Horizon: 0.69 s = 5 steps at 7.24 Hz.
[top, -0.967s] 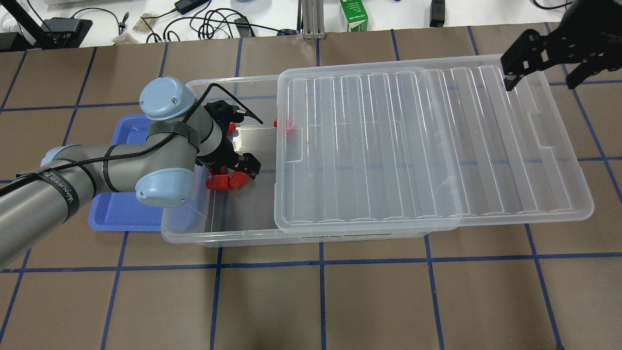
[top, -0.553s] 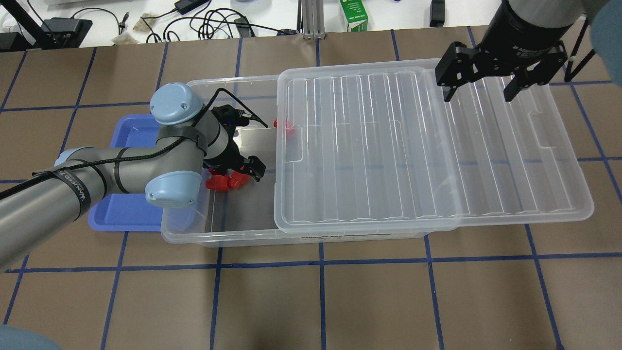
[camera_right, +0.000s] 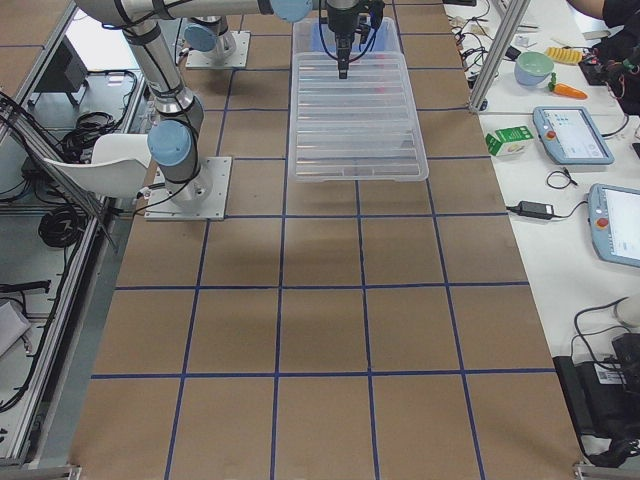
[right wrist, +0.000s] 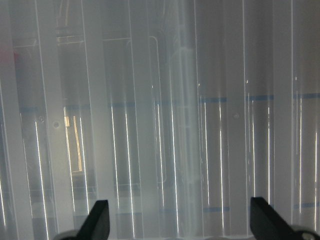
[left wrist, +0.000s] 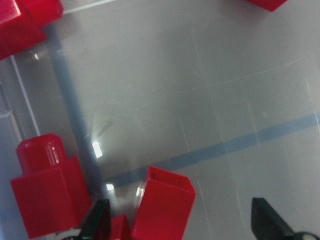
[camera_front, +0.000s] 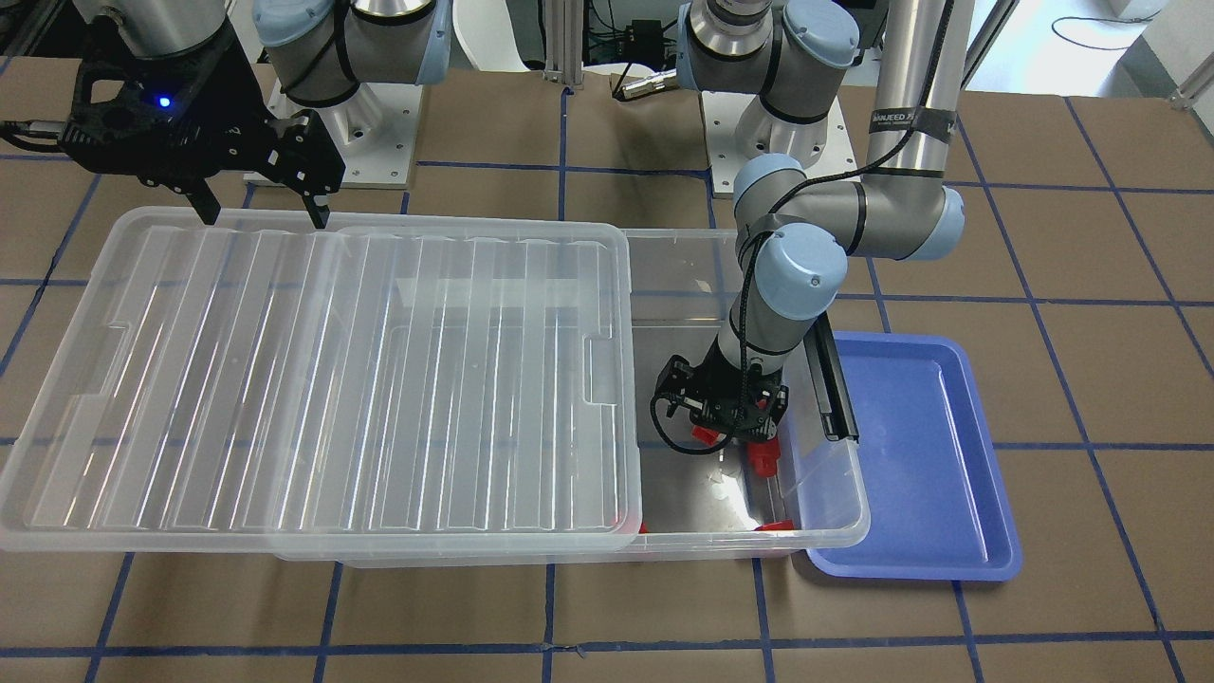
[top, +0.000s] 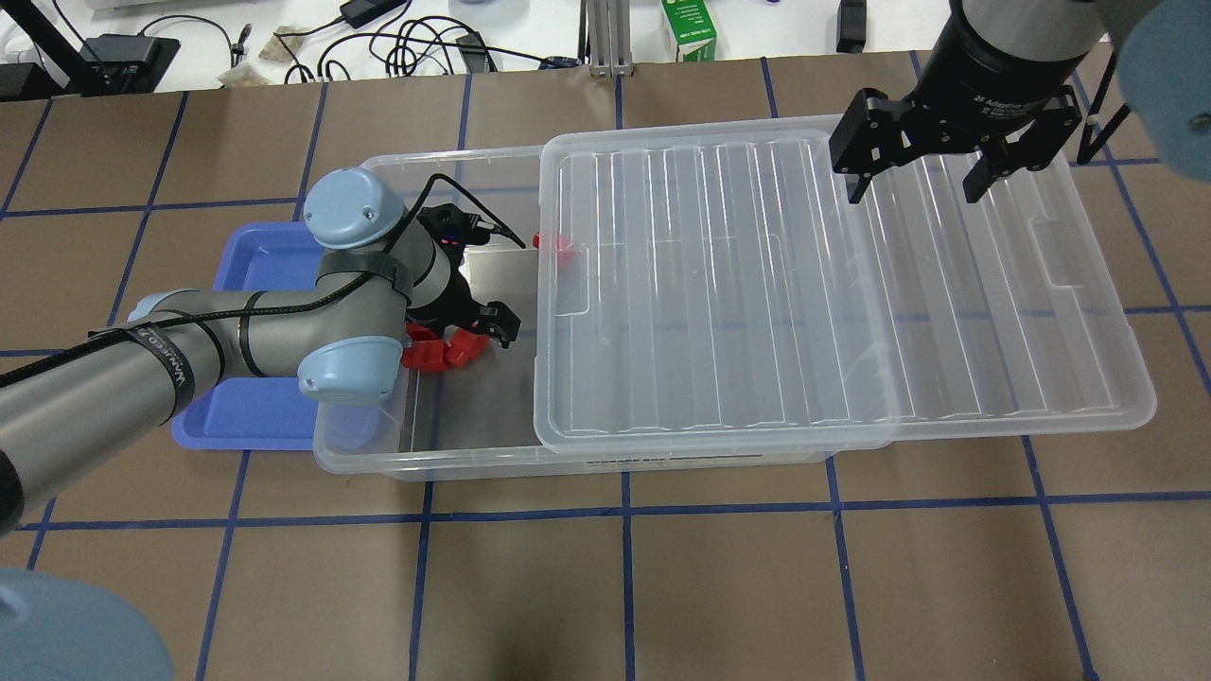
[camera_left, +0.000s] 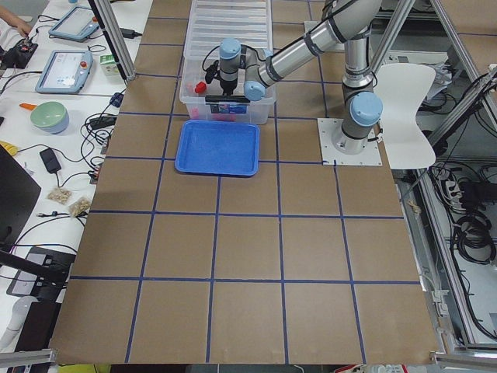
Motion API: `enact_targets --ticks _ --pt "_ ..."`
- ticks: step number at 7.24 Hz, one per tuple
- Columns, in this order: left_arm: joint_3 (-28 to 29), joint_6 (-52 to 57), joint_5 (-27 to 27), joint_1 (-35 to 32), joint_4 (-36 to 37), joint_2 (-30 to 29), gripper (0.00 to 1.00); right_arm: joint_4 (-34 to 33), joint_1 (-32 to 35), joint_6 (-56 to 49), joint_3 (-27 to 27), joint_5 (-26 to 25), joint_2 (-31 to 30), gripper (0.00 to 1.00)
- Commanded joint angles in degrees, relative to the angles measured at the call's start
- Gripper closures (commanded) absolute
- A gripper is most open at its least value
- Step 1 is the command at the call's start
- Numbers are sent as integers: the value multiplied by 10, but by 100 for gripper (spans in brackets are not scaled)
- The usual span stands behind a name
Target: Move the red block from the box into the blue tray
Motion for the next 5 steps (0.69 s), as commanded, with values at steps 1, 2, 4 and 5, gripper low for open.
enact_targets --ticks 1,2,4,5 --pt "-1 2 0 -1 8 -6 22 -1 0 -1 0 0 0 0" --pt "-1 2 0 -1 8 -5 40 -1 0 0 0 0 0 0" --pt "-3 2 0 -3 8 -6 59 -2 0 -1 0 -1 0 0" --pt "-4 2 0 -3 8 -6 59 -2 0 -1 0 -1 0 0"
